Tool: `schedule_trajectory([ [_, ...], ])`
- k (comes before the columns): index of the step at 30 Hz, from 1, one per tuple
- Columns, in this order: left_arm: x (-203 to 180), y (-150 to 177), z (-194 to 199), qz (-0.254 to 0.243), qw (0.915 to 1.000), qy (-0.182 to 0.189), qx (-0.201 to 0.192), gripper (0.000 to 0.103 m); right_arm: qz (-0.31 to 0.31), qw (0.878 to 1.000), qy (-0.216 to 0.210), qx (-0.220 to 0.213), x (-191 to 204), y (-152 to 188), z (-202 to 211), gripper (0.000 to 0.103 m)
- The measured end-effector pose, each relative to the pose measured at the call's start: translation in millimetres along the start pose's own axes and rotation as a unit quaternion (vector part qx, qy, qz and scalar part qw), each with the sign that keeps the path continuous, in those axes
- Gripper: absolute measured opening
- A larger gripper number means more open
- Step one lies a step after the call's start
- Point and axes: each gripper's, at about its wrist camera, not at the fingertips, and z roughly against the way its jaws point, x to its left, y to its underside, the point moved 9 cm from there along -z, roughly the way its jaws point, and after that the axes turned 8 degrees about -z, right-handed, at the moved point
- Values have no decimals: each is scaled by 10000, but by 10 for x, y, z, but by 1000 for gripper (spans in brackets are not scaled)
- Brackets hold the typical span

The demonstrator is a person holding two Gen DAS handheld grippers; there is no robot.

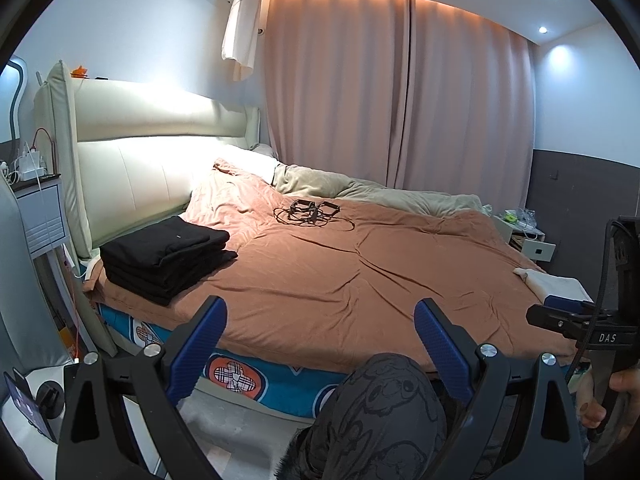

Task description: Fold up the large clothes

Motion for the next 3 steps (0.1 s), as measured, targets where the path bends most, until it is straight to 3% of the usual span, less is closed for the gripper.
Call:
schedule_trajectory([
  [3, 15, 4, 24, -27, 10000, -20, -22, 96, -4, 10000, -4, 0, 1, 1, -1, 103],
])
